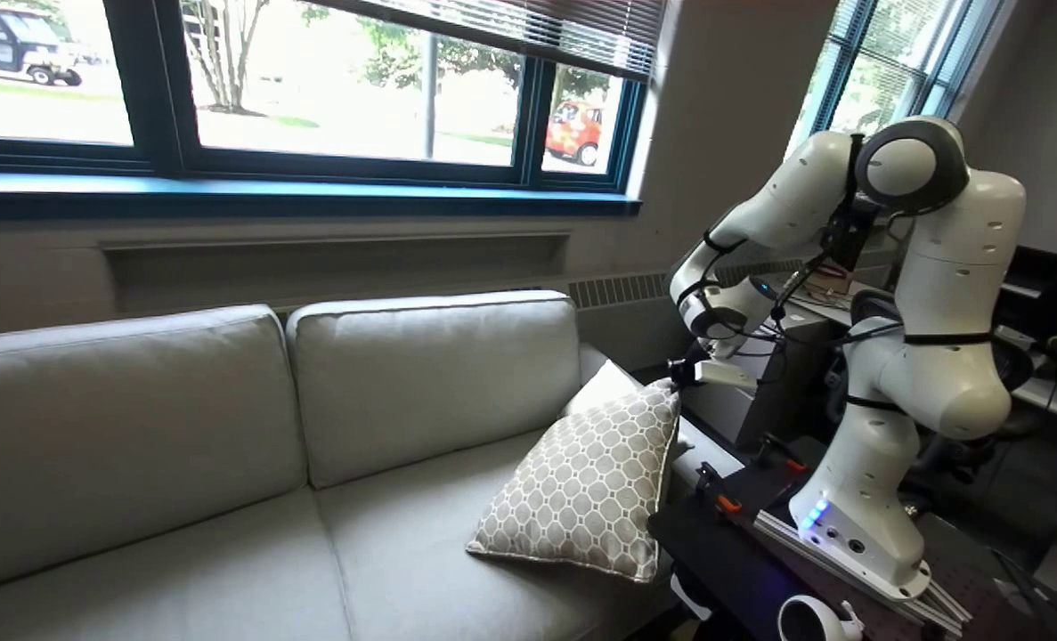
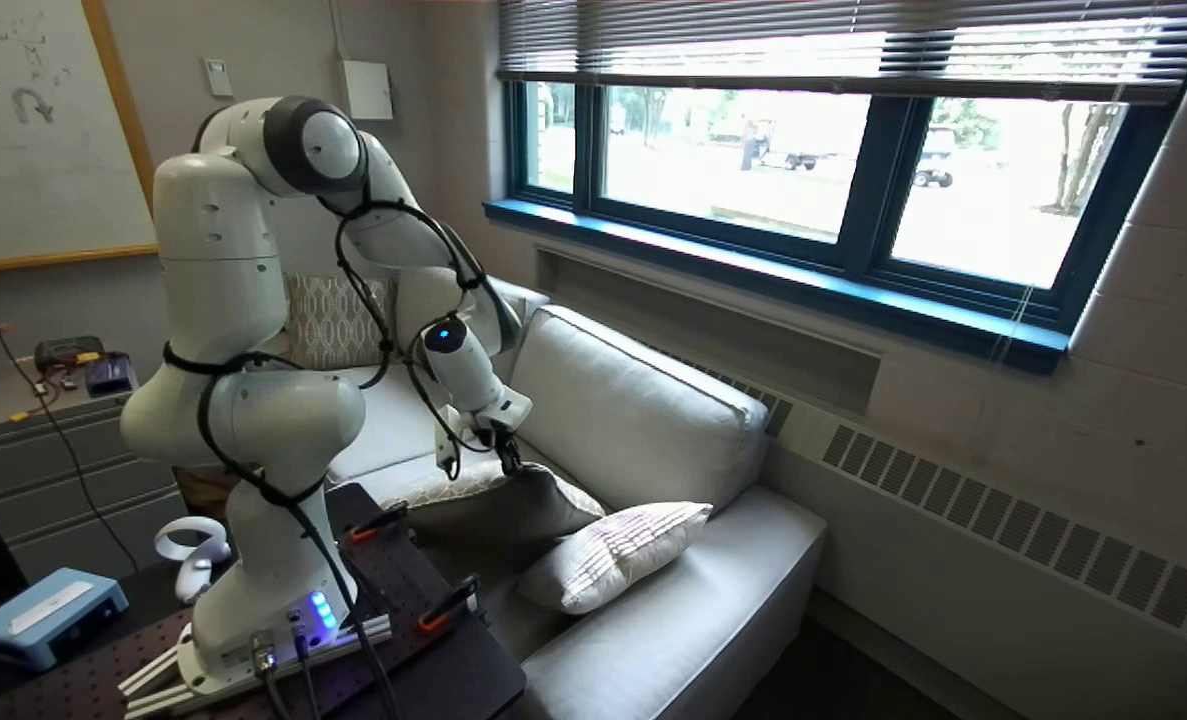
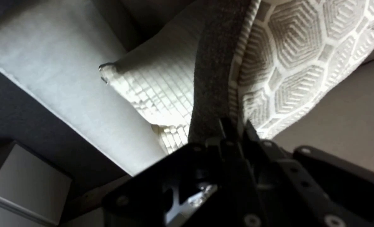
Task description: Move the pillows from the middle of the couch and set them against the armrest
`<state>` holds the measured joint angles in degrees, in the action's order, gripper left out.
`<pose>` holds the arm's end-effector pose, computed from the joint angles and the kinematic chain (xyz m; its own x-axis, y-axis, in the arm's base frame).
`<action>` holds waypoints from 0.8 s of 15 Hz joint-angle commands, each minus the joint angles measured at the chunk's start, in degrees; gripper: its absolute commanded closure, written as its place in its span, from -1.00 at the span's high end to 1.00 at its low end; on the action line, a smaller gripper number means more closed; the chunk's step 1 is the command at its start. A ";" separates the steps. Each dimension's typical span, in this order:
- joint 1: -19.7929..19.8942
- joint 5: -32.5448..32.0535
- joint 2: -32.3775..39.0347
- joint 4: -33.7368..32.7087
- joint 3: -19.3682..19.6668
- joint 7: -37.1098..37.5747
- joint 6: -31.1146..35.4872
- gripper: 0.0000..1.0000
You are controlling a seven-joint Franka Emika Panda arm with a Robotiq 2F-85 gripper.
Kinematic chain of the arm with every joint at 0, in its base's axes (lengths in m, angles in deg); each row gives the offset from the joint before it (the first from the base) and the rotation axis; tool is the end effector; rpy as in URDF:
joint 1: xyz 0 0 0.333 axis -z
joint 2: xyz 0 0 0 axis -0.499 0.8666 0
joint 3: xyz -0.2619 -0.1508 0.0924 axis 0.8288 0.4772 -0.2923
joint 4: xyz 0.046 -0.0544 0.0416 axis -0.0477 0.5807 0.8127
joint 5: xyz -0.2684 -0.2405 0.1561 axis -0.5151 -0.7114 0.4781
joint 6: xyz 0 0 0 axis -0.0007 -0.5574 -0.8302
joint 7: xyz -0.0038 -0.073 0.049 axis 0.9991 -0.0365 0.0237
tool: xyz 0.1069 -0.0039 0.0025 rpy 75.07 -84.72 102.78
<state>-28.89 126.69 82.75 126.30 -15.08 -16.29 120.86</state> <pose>0.3421 0.0027 0.2044 0.8084 -0.4771 0.3449 -0.4566 -0.8779 -0.1443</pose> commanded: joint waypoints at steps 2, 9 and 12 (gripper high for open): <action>0.23 -6.77 -14.17 0.60 -2.13 -0.64 15.65 -0.93; -1.16 5.64 -8.18 -6.84 -2.64 -18.26 17.79 -0.93; 2.88 13.25 -8.94 -6.45 -5.24 -30.29 15.56 -0.93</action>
<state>-29.50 133.17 75.40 121.30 -18.05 -35.28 136.10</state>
